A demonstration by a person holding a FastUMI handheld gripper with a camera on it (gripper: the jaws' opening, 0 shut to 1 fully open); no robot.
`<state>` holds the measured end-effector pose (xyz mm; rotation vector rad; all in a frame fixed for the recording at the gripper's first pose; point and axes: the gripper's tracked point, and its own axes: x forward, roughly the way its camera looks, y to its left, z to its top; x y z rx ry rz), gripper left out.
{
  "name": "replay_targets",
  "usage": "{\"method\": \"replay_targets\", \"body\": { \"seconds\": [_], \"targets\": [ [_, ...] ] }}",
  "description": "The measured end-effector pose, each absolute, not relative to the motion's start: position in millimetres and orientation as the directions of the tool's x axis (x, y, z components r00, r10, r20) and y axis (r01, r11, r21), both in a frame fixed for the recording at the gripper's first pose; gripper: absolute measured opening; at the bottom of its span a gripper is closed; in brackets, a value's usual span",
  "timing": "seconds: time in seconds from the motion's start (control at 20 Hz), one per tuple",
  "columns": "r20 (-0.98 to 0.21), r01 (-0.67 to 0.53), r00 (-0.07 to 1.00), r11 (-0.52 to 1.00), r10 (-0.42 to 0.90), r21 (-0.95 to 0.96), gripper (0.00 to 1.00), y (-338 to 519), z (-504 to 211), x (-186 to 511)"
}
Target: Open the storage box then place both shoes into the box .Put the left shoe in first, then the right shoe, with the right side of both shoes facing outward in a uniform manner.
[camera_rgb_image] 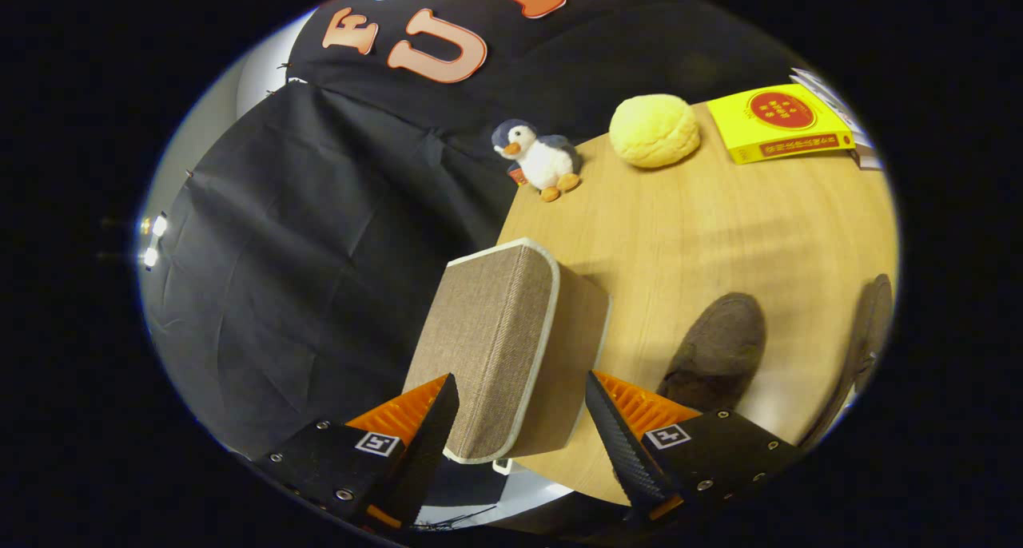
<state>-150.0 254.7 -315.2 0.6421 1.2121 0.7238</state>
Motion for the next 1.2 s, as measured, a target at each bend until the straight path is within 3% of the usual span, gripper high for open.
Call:
{"method": "replay_targets", "body": {
  "seconds": [0.15, 0.45, 0.65, 0.8, 1.05, 1.2],
  "targets": [
    [-0.513, -0.139, 0.127, 0.528, 0.849, 0.838, 0.95, 279, -320, -157],
    [-0.471, -0.074, 0.056, 0.474, 0.88, 0.877, 0.96, 306, -346, -168],
    [-0.432, 0.005, 0.053, 0.432, 0.9, 0.902, 0.95, 315, -345, -169],
    [-0.437, 0.0, 0.063, 0.438, 0.897, 0.899, 0.94, 306, -345, -169],
    [-0.405, 0.008, 0.095, 0.406, 0.909, 0.914, 0.67, 287, -323, -165],
    [-0.323, 0.011, 0.146, 0.325, 0.935, 0.946, 0.51, 288, -293, -156]
  ]
}}
